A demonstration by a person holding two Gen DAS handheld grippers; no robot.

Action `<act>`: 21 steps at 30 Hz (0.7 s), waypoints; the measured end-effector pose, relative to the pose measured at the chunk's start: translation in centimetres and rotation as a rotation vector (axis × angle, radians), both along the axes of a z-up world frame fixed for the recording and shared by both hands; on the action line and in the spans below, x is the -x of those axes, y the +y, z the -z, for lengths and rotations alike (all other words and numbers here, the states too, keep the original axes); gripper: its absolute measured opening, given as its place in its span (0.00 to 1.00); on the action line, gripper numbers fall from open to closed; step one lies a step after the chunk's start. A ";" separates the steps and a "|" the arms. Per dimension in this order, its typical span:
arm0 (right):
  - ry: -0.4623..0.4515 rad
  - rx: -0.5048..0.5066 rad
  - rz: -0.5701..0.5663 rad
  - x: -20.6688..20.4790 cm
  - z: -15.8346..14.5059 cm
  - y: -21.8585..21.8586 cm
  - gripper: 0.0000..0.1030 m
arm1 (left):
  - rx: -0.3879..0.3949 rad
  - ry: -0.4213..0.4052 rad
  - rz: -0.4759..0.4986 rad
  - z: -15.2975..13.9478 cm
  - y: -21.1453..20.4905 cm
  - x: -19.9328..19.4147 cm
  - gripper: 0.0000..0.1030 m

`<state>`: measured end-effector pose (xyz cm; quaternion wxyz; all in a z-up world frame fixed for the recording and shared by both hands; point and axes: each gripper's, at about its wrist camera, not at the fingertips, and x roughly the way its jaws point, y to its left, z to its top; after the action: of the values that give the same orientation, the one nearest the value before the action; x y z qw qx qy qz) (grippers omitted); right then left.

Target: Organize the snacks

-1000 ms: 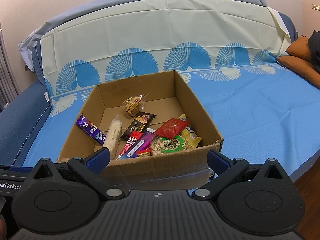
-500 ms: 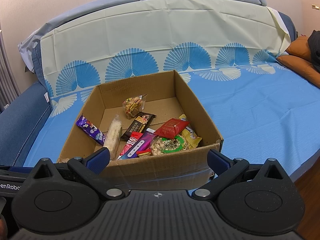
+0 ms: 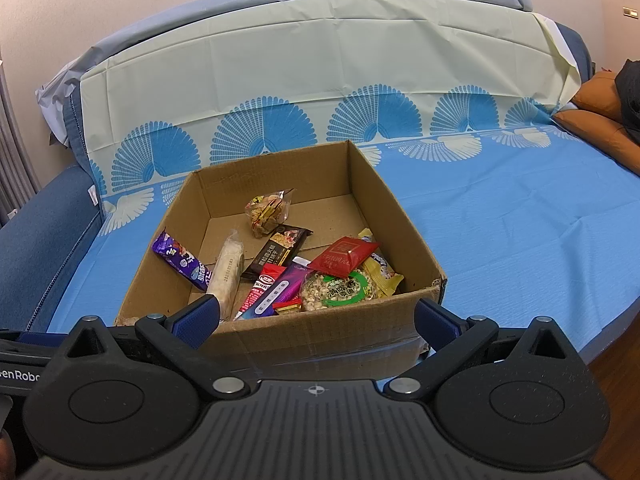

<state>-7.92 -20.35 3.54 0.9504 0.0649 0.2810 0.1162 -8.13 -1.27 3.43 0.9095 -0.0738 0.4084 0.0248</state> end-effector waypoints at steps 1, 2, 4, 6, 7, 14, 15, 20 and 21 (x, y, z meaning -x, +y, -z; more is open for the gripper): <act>0.000 0.000 0.000 0.0 0.0 0.0 0.99 | 0.000 0.000 0.000 0.0 0.0 0.0 1.00; 0.000 0.000 0.000 0.0 0.0 0.0 0.99 | 0.000 -0.001 0.001 0.0 0.0 0.0 1.00; 0.000 0.000 0.000 0.0 0.0 0.0 0.99 | -0.002 -0.002 0.002 0.0 -0.1 0.1 1.00; 0.000 0.000 0.000 0.0 0.0 0.0 0.99 | -0.002 -0.002 0.003 0.1 -0.1 0.1 1.00; 0.000 -0.001 0.000 0.0 0.0 -0.1 0.99 | -0.002 -0.002 0.003 0.1 -0.1 0.1 1.00; 0.000 -0.002 0.000 0.0 0.0 -0.1 0.99 | -0.003 -0.002 0.002 0.1 -0.2 0.0 1.00; 0.000 -0.002 0.000 0.0 0.0 -0.1 0.99 | -0.003 -0.002 0.002 0.1 -0.2 0.0 1.00; 0.000 -0.003 0.000 0.0 0.0 -0.1 0.99 | -0.003 -0.002 0.002 0.1 -0.2 0.0 1.00; 0.001 -0.003 0.000 0.0 0.0 -0.1 0.99 | -0.003 -0.003 0.002 0.1 -0.2 0.0 1.00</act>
<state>-7.91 -20.41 3.56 0.9502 0.0663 0.2812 0.1165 -8.12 -1.51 3.32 0.9102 -0.0721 0.4071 0.0242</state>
